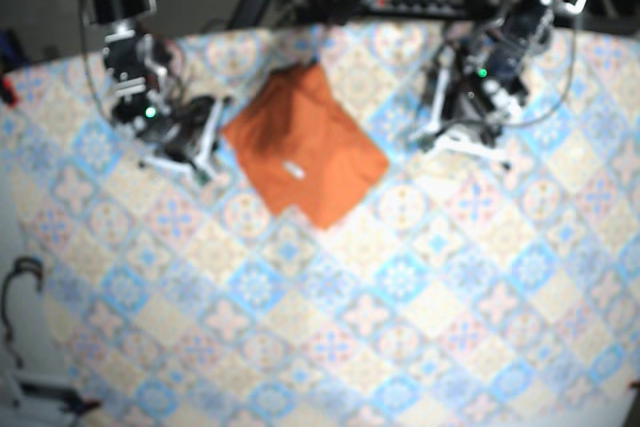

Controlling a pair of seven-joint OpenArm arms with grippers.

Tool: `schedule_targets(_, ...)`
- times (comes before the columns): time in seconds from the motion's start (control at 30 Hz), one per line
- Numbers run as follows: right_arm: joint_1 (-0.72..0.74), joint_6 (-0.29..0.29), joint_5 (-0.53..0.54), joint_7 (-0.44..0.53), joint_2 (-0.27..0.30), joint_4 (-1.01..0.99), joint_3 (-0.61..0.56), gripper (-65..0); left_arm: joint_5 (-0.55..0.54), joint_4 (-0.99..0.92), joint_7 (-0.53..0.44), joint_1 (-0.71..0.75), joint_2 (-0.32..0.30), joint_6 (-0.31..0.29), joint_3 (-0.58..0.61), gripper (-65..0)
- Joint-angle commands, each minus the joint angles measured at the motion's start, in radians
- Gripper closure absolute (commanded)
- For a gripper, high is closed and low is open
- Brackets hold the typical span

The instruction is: Fold the T-shirt properly

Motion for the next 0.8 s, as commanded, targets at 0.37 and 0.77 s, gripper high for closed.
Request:
schedule_targets(0.37,-0.025,0.010,-0.005,-0.094,0.006,0.140,-0.211,-7.9,0.001,0.019,-0.008,-0.005,-0.006,0.005,-0.005,-13.3)
schedule_targets(0.77,-0.016,0.010,-0.006,-0.094,0.007,0.152,-0.369,-7.8,0.001,0.019,-0.008,-0.005,-0.009,0.005,-0.005,-13.3)
